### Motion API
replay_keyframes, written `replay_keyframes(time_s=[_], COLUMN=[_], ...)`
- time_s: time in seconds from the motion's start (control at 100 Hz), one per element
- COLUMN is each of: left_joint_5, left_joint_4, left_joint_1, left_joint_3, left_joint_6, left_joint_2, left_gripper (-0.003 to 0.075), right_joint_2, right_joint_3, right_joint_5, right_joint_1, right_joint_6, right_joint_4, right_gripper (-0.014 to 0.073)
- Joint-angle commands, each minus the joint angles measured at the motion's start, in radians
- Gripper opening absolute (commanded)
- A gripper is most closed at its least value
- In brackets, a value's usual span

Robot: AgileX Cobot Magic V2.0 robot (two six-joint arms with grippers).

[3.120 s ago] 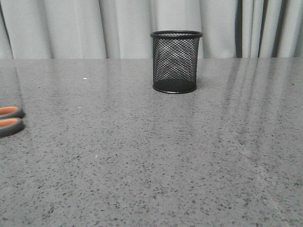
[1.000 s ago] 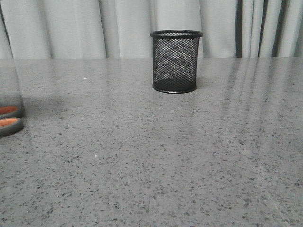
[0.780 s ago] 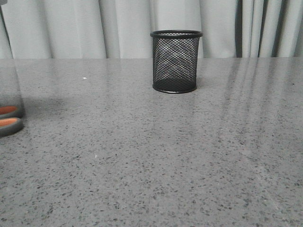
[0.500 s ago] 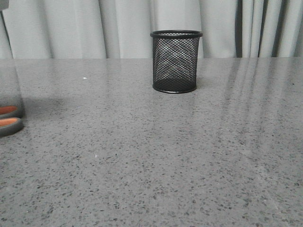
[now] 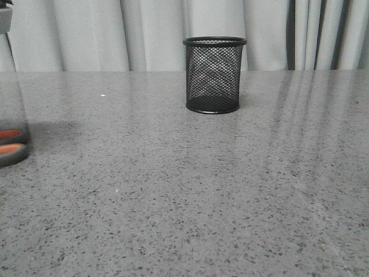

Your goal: Put scissors into bucket

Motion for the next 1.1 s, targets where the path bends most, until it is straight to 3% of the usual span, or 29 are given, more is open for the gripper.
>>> replay_keyframes(time_s=[0.0, 1.09], left_joint_5=[0.029, 0.025], left_joint_4=[-0.011, -0.029], left_joint_1=[-0.010, -0.010], left_joint_3=[-0.020, -0.020], left_joint_6=[0.004, 0.006], left_joint_2=[-0.029, 0.065], left_gripper=[0.0399, 0.0399], right_joint_2=[0.006, 0.006], right_joint_3=[-0.035, -0.035], right_joint_5=[-0.053, -0.056], right_joint_1=[0.000, 0.000], right_joint_6=[-0.017, -0.021], right_joint_4=[0.029, 0.029], right_gripper=[0.0405, 0.0405])
